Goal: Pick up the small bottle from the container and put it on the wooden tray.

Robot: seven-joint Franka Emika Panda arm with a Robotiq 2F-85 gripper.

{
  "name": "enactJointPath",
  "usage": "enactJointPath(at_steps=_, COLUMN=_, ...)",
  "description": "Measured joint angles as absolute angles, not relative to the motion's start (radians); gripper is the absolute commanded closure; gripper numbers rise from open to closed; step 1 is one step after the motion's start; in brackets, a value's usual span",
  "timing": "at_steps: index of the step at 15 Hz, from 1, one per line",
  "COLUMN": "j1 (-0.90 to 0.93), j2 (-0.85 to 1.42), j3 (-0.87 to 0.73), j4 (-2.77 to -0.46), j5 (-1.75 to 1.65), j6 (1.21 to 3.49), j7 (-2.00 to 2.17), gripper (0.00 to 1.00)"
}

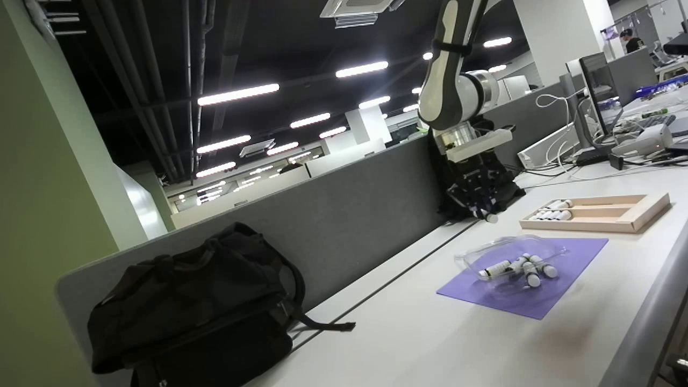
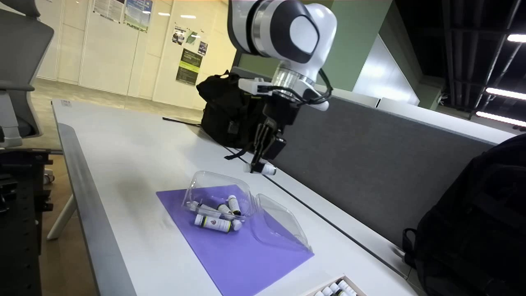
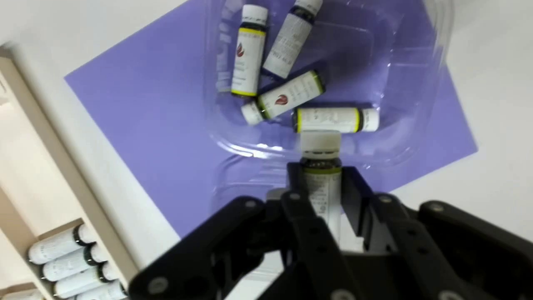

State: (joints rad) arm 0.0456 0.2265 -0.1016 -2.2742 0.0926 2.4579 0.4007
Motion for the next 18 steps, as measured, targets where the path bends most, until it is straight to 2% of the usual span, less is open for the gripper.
enactJointPath(at_steps=11, j1=-0.292, j2=0.215, j3=-0.224, j4=-2.343, j5=0.525, j6=2.468, j7=0.226, gripper=0.93)
enactJointPath(at_steps=12, j1=-0.311, j2=0.216, j3=-0.229, j4=-2.354, j5=0.577, j6=2.471, j7=0.216, gripper=0.73)
enactJointPath(at_steps=18, j1=-0.344, j2=0.218, j3=-0.234, j4=-2.374, j5=0.672, j6=2.475, j7=0.206, gripper=0.73)
